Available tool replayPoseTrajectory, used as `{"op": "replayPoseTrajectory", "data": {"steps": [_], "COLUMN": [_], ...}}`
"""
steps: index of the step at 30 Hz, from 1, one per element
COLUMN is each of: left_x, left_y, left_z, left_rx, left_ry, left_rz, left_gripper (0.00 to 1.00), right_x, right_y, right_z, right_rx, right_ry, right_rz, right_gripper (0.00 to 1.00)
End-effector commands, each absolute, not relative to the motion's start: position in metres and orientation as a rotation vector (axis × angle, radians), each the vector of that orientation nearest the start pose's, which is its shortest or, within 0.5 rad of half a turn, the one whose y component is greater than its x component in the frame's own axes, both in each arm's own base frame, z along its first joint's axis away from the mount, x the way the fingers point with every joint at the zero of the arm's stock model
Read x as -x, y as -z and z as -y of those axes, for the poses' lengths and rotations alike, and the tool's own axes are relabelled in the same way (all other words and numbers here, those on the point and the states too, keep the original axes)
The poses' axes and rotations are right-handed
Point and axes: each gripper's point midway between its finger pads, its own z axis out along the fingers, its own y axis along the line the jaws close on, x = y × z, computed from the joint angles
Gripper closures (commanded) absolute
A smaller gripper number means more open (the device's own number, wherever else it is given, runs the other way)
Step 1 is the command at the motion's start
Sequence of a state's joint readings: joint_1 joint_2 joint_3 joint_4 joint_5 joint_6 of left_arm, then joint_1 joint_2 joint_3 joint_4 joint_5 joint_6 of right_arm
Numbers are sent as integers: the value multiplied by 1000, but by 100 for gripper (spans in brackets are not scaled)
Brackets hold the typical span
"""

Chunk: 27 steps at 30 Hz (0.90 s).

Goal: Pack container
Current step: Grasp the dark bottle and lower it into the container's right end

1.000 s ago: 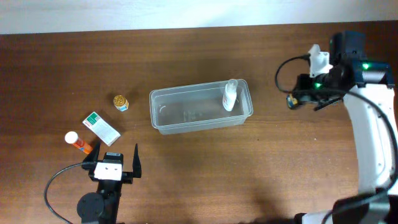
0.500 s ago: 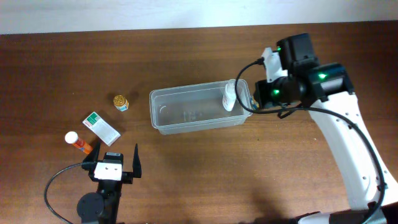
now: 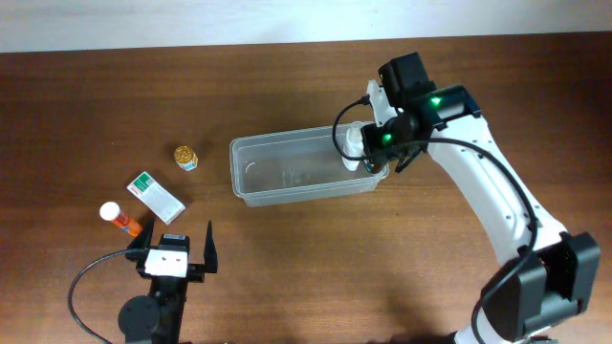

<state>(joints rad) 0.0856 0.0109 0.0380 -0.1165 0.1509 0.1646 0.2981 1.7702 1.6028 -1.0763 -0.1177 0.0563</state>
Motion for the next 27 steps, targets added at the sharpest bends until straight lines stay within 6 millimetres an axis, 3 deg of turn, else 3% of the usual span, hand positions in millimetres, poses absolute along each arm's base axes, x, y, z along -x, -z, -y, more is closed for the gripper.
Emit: {"op": "replayPoseTrajectory", "data": {"steps": [1, 7, 15, 27], "left_x": [-243, -243, -243, -243], "left_y": [-160, -160, -160, -160], "left_z": [6, 6, 6, 6], "left_rx": [-192, -192, -192, -191], "left_ry": [-67, -67, -67, -67], "left_rz": [-1648, -1648, -1648, -1648], "left_gripper": [1, 1, 1, 1], "right_x": [-388, -391, -379, -371], "right_y": [-162, -163, -158, -116], "right_z": [-131, -133, -154, -159], "right_rx": [350, 358, 374, 295], "right_ry": [-147, -136, -138, -150], "right_rz": [-2781, -2765, -2780, -2813], "right_gripper": [71, 72, 72, 72]}}
